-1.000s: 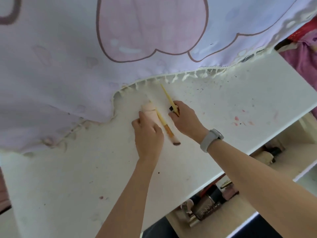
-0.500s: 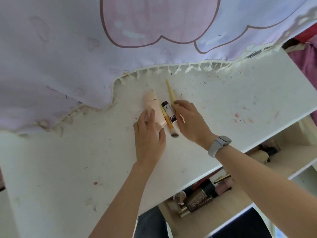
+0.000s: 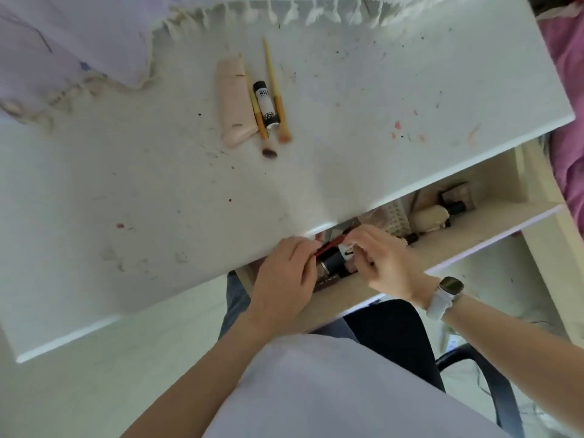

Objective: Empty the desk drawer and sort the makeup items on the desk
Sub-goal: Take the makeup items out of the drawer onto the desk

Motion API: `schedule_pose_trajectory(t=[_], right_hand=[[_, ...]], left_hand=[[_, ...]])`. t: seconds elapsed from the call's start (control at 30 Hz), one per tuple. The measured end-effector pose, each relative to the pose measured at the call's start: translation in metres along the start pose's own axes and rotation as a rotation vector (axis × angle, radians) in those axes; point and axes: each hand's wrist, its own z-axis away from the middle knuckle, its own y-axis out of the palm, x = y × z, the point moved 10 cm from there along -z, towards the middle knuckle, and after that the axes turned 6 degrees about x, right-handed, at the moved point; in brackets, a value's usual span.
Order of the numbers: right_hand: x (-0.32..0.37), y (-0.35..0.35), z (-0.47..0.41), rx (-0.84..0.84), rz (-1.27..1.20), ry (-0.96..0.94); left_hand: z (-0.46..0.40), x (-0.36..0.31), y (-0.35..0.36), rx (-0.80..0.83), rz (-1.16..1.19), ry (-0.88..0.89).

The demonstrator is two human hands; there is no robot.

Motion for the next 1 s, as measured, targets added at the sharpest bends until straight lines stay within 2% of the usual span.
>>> schedule_pose_trajectory(t=[0.07,0.13,0.23,0.33,0.5,0.67,0.8,1.0], right_hand=[[-0.041,0.034,0.022,0.175,0.080,0.144],[-0.080,0.051,0.033,0.287,0.217,0.296],[-0.120,0.063,0.036,0.474,0.399,0.454],[-0.135,0.071,0.036,0.566,0.490,0.498],[-0.138,0.088,0.039,0.701,0.492,0.475],[-0.132,0.090,0.040,0.737,0.469,0.421],[-0.128,0.090,0.041,0.750,0.389,0.416],[-0.124,0.079,0.053,0.803,0.308,0.448]], left_hand=[[0.014,0.006,0.045,0.202,0.036,-0.087],[0.020,0.023,0.081,0.354,-0.032,-0.215],[0.021,0.056,0.112,0.499,-0.208,-0.411],[0.023,0.067,0.131,0.596,-0.342,-0.465],[0.022,0.073,0.141,0.618,-0.402,-0.485],[0.014,0.079,0.142,0.629,-0.404,-0.471],[0.018,0.075,0.137,0.631,-0.252,-0.465],[0.029,0.069,0.112,0.590,-0.141,-0.464]])
